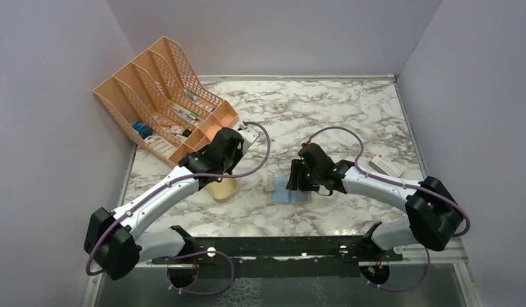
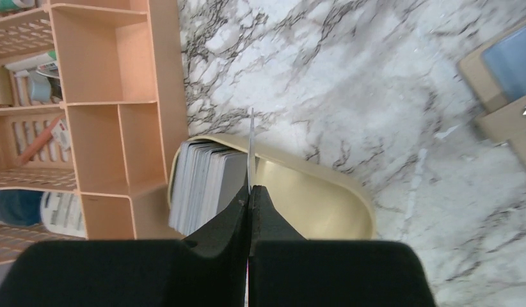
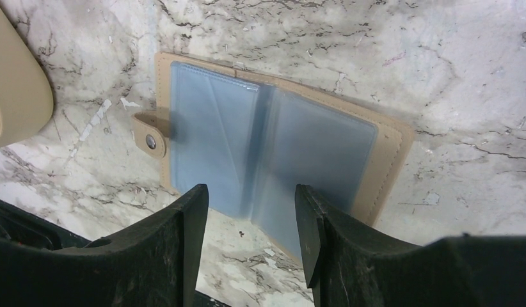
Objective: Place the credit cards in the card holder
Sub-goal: Pick up the credit card from the storage box, then insert the credit card into the card holder.
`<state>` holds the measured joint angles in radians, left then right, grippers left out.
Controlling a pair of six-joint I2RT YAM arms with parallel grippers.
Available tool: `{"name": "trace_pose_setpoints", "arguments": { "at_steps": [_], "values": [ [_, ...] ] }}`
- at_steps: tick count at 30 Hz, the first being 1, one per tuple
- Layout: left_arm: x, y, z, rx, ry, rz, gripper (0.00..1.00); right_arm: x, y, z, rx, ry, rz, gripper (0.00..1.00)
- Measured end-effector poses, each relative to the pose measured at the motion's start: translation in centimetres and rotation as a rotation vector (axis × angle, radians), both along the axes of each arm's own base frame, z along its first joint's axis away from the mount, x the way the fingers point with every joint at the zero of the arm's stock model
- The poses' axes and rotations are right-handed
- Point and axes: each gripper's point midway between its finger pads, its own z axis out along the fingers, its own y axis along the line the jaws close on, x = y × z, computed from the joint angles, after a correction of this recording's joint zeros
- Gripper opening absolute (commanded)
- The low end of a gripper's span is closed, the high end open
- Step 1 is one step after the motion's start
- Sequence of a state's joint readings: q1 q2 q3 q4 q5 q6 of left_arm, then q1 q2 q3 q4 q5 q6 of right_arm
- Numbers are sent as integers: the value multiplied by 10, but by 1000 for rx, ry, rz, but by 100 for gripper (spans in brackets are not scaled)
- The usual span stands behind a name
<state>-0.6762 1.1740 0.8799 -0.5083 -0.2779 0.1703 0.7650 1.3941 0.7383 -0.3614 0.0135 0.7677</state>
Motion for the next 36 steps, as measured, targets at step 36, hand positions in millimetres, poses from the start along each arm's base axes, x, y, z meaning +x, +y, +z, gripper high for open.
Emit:
{"name": "trace_pose_setpoints", "arguments": {
  "at_steps": [36],
  "values": [
    [-53, -187, -58, -903, 717, 197, 0, -12, -39, -25, -147, 8, -43, 22]
  ]
}}
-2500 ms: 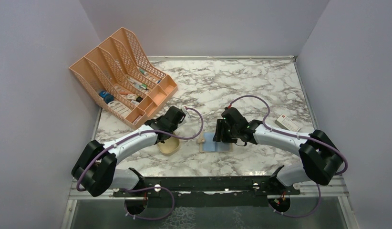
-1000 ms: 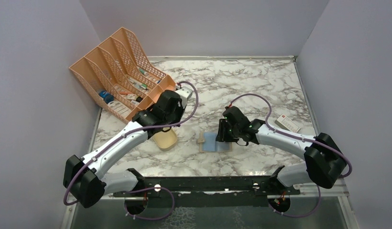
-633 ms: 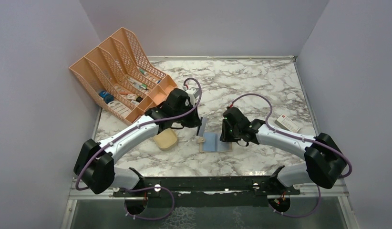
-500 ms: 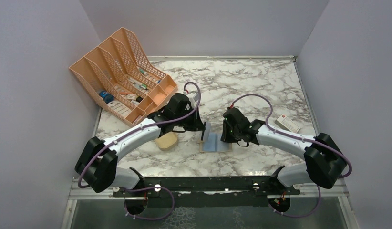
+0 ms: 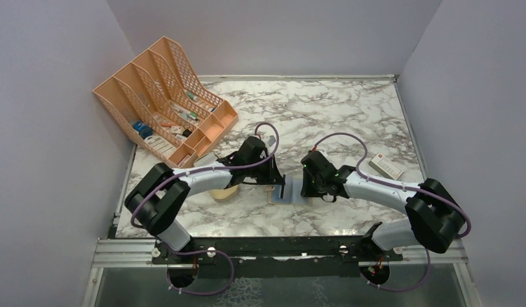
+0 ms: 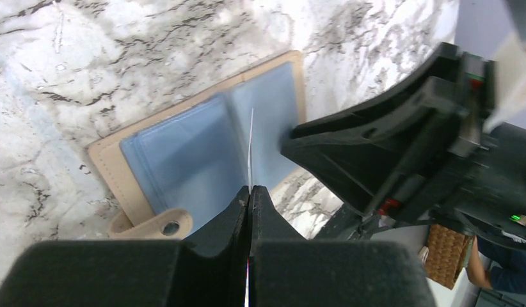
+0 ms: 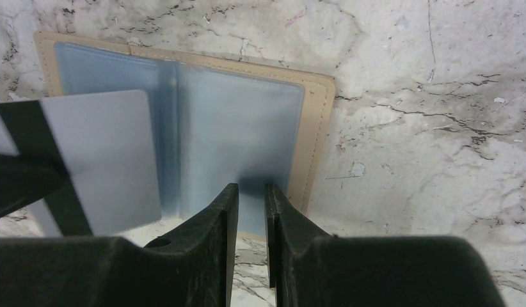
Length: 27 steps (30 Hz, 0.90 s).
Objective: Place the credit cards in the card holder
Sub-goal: Insert the credit card into the card holder.
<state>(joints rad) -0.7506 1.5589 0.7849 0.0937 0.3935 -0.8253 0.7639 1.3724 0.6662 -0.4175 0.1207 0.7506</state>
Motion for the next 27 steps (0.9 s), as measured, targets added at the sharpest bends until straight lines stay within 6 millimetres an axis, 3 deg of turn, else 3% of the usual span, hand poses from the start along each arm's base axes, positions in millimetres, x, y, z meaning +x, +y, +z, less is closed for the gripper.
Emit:
{"name": "trace_pose_setpoints", "arguments": {
  "at_steps": [7, 14, 27],
  "values": [
    [-2, 2, -29, 40, 48, 5, 0, -2, -3, -1, 0, -6, -7, 21],
    [0, 9, -38, 92, 44, 20, 0, -2, -4, -2, 5, -12, -9, 21],
    [-1, 4, -30, 86, 38, 10, 0, -2, -4, -2, 11, -13, -18, 20]
  ]
}}
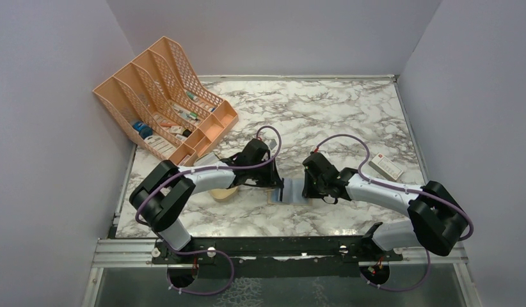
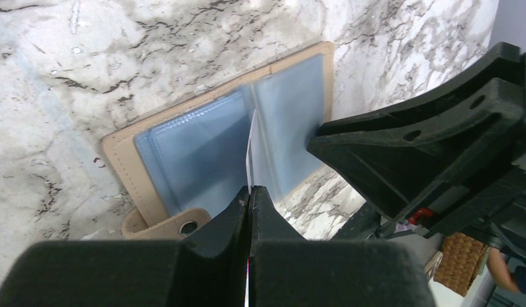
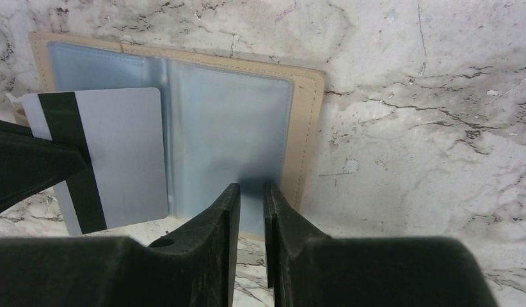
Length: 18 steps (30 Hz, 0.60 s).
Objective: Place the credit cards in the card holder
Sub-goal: Insert the credit card into the card holder.
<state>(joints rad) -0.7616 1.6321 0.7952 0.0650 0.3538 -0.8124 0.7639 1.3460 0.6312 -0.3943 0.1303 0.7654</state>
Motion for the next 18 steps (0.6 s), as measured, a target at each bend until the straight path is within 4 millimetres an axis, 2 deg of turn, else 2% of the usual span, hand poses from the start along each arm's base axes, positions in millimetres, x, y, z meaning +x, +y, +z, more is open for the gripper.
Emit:
{"name": "trace_pose_setpoints", "arguments": {
  "at_steps": [9, 14, 18],
  "values": [
    [-2, -7, 14, -41, 4, -6, 0, 0, 0, 0, 8, -7, -2, 19],
    [-4, -10, 10, -50, 30, -12, 0, 0, 0, 0, 9, -7, -2, 19],
    [-4, -11, -1, -38, 55, -5, 0, 0, 0, 0, 11, -7, -5, 19]
  ]
}}
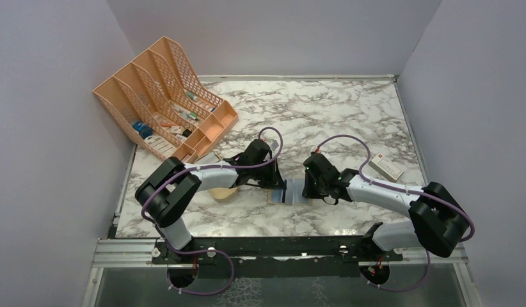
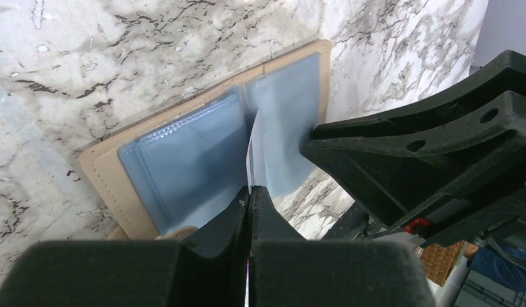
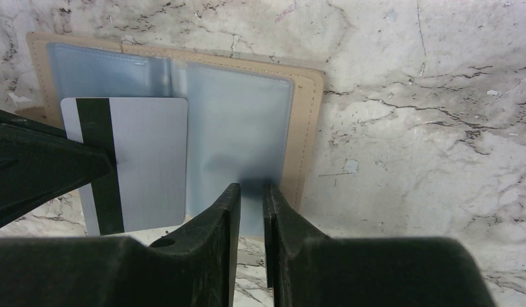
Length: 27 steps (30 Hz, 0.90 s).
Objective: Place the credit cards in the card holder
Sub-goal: Insert the credit card into the card holder.
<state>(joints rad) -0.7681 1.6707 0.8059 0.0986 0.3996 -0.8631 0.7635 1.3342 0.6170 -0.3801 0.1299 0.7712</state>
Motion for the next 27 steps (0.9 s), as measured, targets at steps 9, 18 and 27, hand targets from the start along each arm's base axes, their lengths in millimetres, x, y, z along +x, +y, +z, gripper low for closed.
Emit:
{"name": "trace_pose_setpoints", "arguments": {
  "at_steps": [9, 18, 27],
  "values": [
    [2, 1, -11, 22, 17, 22, 0, 0, 0, 0, 8, -5, -4, 19],
    [5, 4, -14, 46, 11, 49, 0, 0, 0, 0, 9, -3, -11, 19],
    [6, 5, -11, 47, -3, 69, 0, -4, -5, 7, 2, -1, -12, 21]
  ]
}}
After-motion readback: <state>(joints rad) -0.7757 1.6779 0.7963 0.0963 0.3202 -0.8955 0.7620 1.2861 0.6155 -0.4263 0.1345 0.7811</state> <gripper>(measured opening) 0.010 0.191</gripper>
